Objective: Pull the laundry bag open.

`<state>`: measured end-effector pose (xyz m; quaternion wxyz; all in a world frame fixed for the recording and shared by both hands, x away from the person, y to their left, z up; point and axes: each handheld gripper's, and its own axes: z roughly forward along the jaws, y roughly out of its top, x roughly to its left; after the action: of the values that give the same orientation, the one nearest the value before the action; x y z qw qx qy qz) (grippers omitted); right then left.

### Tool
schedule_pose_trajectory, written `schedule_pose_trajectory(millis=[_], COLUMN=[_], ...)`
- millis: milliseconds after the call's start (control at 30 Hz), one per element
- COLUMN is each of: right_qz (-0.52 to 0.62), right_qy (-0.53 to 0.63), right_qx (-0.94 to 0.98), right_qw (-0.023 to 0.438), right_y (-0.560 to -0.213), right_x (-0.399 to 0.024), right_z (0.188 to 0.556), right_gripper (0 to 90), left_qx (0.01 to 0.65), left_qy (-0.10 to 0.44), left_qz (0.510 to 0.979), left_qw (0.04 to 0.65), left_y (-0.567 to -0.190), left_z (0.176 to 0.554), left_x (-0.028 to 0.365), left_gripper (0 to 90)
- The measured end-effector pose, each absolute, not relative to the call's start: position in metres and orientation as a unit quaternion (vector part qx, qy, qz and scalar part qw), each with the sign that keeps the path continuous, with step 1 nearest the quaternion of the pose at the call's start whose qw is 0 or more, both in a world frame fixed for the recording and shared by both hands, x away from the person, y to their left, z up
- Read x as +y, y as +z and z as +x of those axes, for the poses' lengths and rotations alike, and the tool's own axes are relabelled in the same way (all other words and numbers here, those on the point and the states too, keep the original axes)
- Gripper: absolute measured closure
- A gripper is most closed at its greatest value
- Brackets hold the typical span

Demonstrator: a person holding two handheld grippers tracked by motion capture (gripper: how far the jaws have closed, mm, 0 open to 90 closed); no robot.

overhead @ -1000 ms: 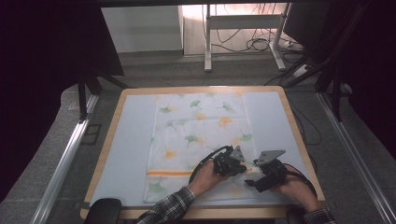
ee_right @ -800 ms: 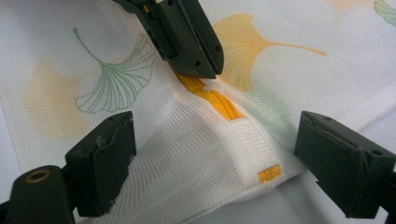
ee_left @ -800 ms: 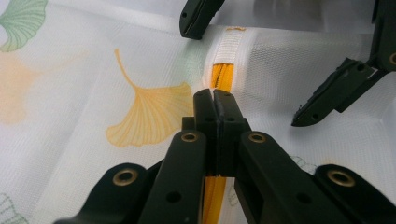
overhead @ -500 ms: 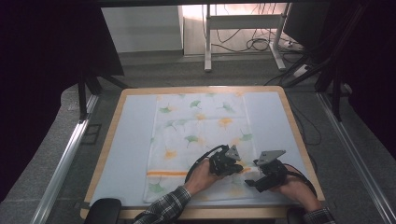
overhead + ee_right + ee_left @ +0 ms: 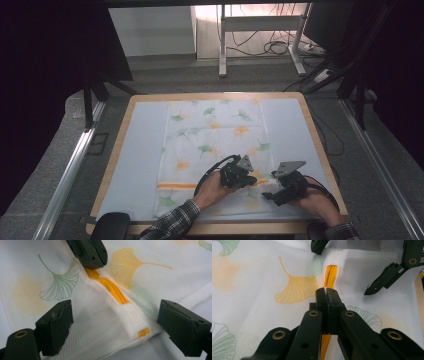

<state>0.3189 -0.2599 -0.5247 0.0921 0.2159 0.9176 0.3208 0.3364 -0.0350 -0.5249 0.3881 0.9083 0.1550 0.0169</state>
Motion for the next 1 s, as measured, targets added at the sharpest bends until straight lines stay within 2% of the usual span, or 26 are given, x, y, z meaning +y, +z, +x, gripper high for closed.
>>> schedule_pose_trajectory(millis=[1000], right_qz=[0.221], right_qy=[0.324], right_qx=[0.915], right_qw=[0.094], right_y=[-0.525], right_x=[-0.26], right_z=[0.319], right_gripper=[13.7], left_qx=[0.167], left_qy=[0.022], left_qz=[0.912], left_qw=[0.375], left_y=[-0.521], left_z=[0.329], left_x=[-0.005], left_gripper=[90.0])
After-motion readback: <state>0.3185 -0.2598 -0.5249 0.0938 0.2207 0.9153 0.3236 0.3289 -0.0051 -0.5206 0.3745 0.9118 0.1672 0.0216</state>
